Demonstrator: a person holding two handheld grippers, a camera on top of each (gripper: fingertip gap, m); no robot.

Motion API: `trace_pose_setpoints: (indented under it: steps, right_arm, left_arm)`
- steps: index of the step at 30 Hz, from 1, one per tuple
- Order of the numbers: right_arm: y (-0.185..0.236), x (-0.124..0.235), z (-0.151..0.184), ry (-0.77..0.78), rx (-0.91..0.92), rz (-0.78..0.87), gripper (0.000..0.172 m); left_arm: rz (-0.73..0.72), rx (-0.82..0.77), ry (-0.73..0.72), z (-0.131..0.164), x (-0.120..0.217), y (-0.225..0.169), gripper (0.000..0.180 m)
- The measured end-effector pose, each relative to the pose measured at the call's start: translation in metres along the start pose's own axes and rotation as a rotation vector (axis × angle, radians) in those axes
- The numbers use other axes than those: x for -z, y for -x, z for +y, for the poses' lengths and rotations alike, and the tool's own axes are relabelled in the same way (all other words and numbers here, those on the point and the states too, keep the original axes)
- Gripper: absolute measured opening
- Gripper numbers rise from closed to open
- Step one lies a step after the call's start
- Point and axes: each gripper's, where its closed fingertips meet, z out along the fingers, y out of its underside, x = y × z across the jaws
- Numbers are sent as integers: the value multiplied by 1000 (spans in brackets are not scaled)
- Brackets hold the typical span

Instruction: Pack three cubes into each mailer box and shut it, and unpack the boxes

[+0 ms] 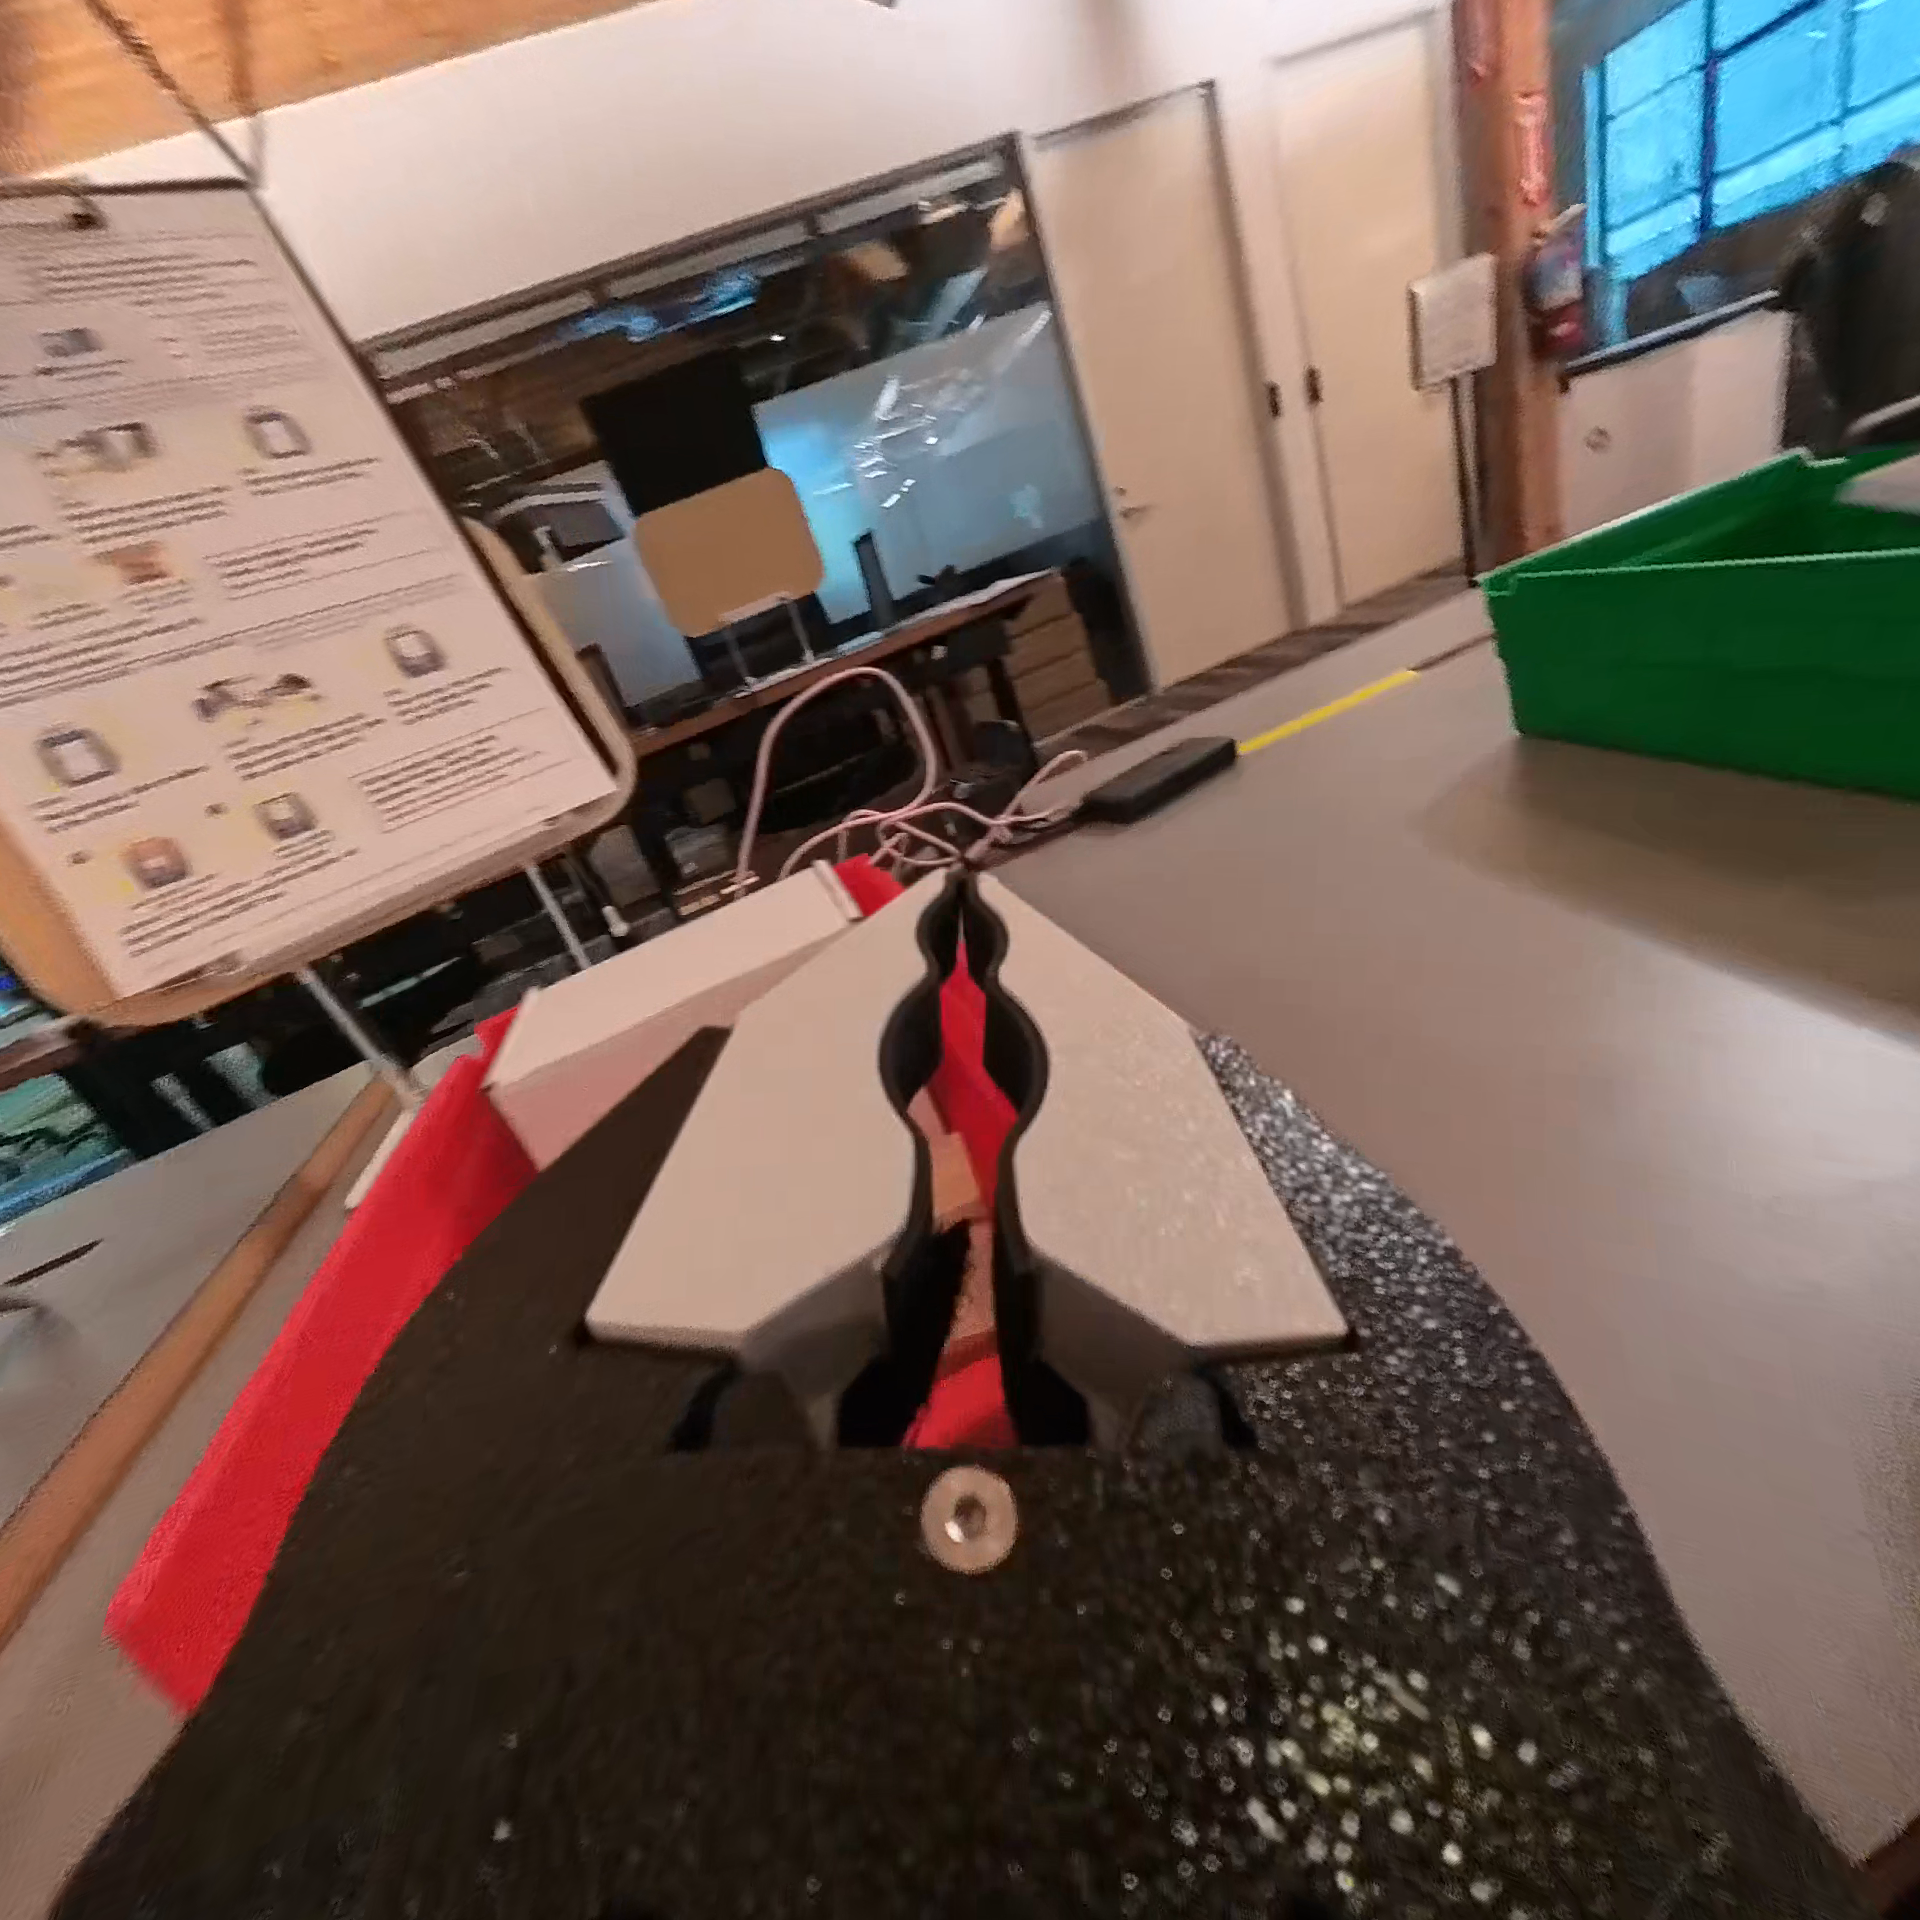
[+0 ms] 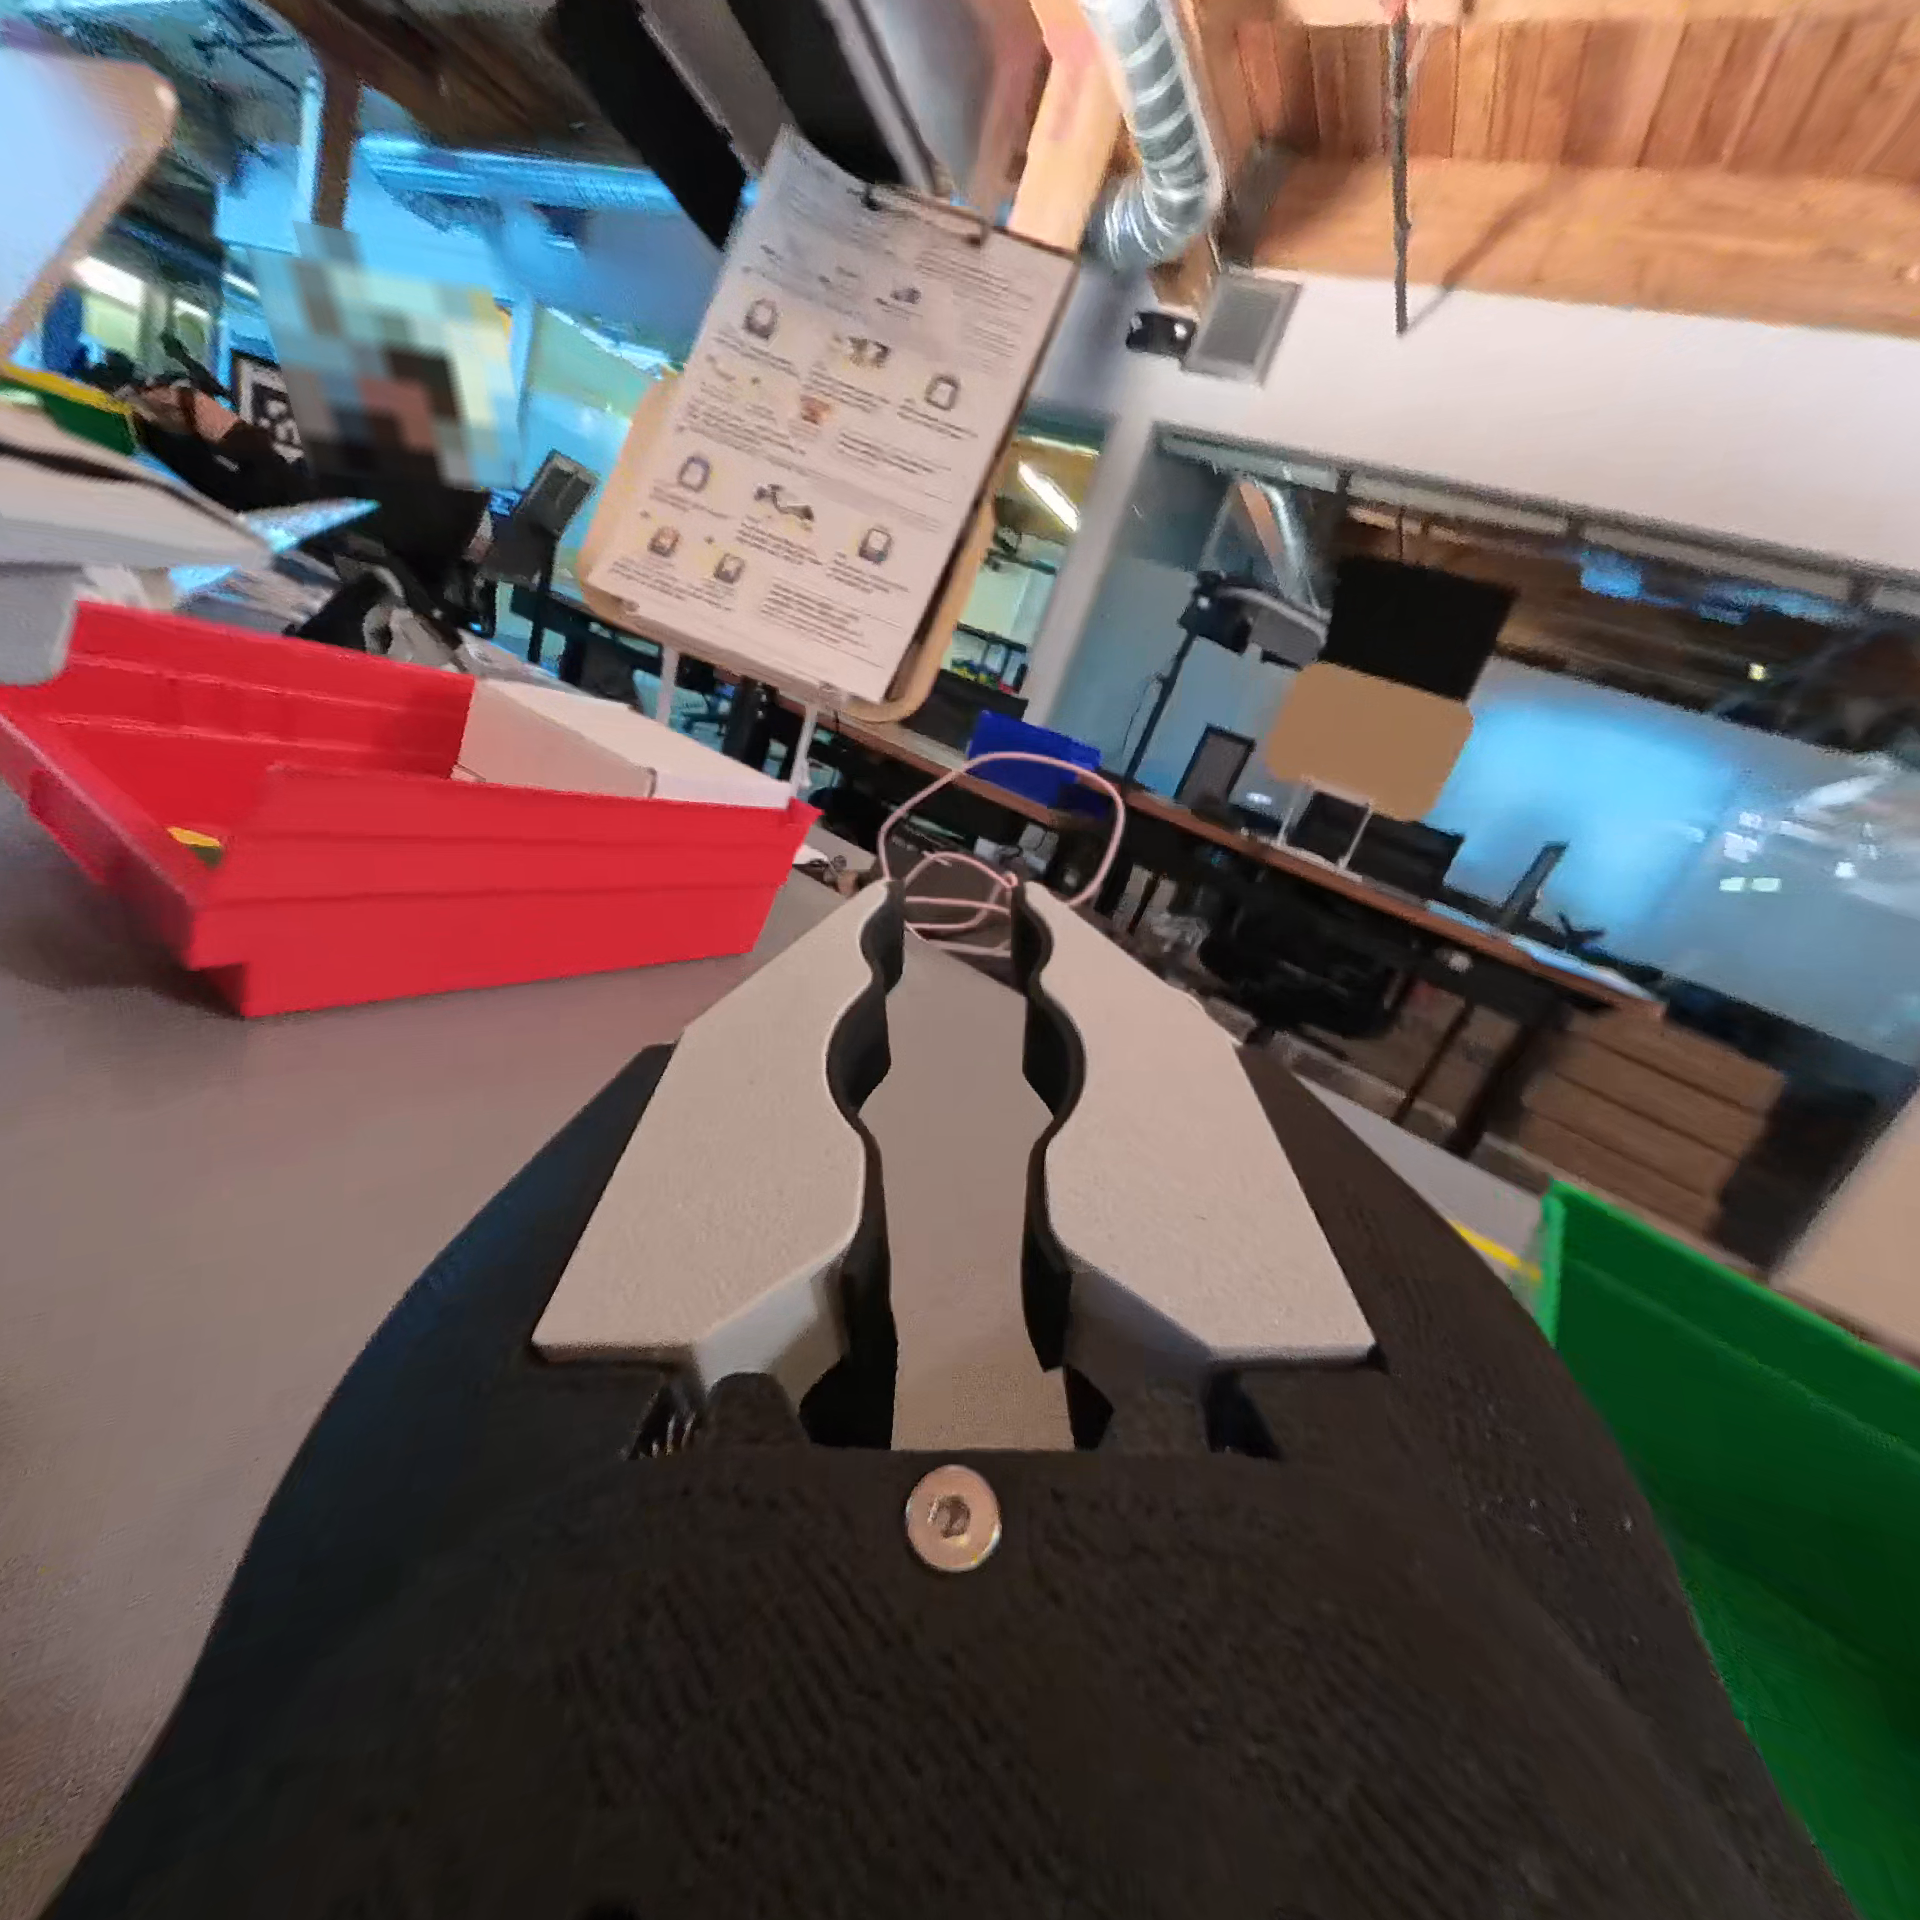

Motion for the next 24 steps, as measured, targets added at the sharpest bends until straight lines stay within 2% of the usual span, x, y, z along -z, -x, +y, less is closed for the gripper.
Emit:
trace_pose_setpoints:
  steps: [2, 5, 10, 15, 20, 24]
  right_arm:
    - [13, -13, 13, 22, 112, 2, 15]
    - [13, -19, 25, 34, 231, 52, 13]
    - [2, -7, 29, 3, 220, 56, 11]
    - [-14, 6, 22, -54, 240, 80, 11]
    - [-13, 6, 24, -40, 254, 90, 10]
    - [-12, 3, 29, -3, 267, 92, 10]
  left_arm:
    - [16, 50, -14, -2, -6, -12, 0]
    - [115, 102, -69, -12, -13, -44, 0]
    - [122, -60, -23, -2, -23, -65, 0]
    - [214, 33, -134, -23, -31, -84, 0]
    - [182, -127, -88, -34, -47, -54, 0]
    - [177, -382, 81, -31, -70, 2, 0]
